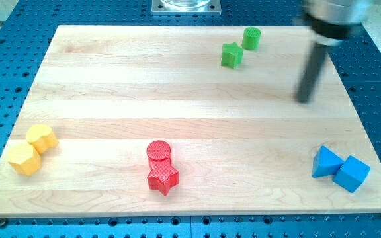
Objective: Push the triangle diagonally to the green star
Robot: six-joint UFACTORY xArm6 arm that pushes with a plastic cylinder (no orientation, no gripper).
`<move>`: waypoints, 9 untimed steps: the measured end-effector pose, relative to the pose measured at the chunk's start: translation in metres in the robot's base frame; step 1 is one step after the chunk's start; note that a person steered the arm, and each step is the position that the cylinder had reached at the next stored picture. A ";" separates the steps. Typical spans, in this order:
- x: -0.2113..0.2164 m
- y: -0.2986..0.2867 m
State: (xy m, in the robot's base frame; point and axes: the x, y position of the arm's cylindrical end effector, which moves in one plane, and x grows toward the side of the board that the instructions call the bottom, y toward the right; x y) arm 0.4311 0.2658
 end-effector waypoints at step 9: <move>-0.053 -0.247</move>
State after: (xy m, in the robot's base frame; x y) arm 0.3785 0.0184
